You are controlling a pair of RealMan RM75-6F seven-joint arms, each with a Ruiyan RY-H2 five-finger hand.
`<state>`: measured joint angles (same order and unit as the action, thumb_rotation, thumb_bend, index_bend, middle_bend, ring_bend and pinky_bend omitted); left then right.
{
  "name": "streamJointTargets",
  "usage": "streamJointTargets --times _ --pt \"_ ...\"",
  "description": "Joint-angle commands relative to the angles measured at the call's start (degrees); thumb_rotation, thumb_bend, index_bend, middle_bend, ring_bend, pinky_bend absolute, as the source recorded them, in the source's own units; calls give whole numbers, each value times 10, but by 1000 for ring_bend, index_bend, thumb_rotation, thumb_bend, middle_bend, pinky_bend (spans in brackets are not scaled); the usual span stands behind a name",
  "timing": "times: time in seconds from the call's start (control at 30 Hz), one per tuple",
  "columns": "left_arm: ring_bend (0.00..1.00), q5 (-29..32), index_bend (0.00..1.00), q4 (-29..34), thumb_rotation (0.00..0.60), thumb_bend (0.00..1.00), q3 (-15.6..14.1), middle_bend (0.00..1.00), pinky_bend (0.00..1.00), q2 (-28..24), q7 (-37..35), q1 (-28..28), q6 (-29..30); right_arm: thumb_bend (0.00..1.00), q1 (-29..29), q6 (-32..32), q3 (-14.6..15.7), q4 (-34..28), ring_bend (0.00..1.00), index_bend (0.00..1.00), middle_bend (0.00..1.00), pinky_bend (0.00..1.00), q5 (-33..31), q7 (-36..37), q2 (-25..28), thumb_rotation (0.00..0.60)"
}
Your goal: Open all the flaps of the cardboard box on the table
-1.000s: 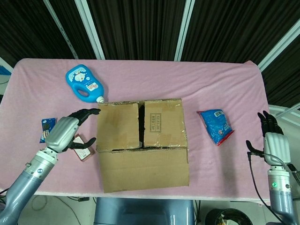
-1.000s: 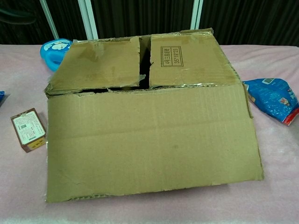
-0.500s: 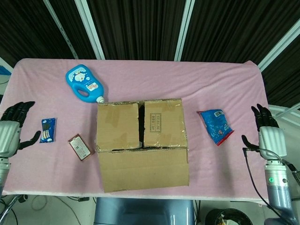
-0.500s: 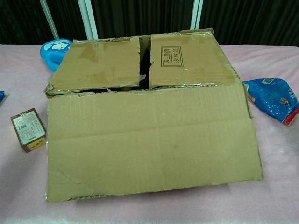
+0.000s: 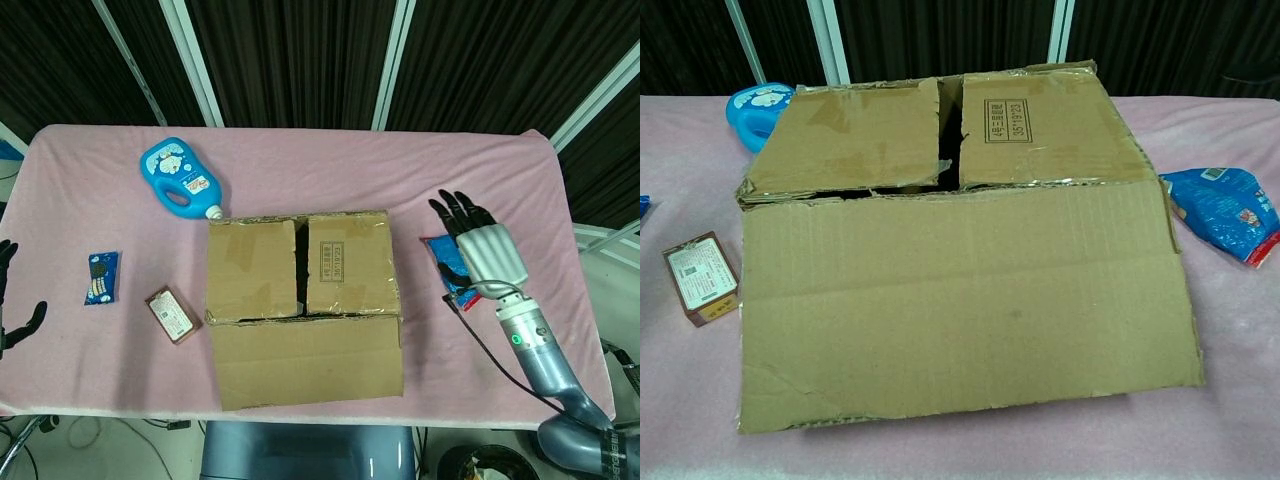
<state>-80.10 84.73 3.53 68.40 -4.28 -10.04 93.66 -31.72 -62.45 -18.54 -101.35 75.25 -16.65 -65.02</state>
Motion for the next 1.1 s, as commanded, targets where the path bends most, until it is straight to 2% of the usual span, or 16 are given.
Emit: streamJointTargets --times 0.03,0.2,0.27,0.43,0.7,1.1 --pt "12 2 27 -6 600 282 6 51 76 3 -19 1 -7 546 -62 64 -18 -11 0 21 20 218 -3 -29 -10 600" --pt "12 7 27 -5 600 282 12 51 76 0 -40 4 -19 913 -131 139 -22 2 35 212 132 217 -1 -25 -35 600" --pt "12 7 27 -4 600 282 13 51 76 -1 -43 4 -23 985 -153 160 -22 12 66 265 167 217 5 -19 -47 600" --pt "12 6 27 -1 600 282 15 51 76 -2 -47 4 -33 1000 -203 208 -20 36 80 292 185 217 3 3 -85 600" --pt "12 6 27 1 600 282 21 51 76 -3 -51 6 -42 1000 -264 272 1 80 80 363 210 217 -7 -2 -127 600" --pt "12 7 27 3 600 282 28 51 76 -4 -57 8 -53 1000 -300 279 34 123 80 492 287 217 26 -27 -148 600"
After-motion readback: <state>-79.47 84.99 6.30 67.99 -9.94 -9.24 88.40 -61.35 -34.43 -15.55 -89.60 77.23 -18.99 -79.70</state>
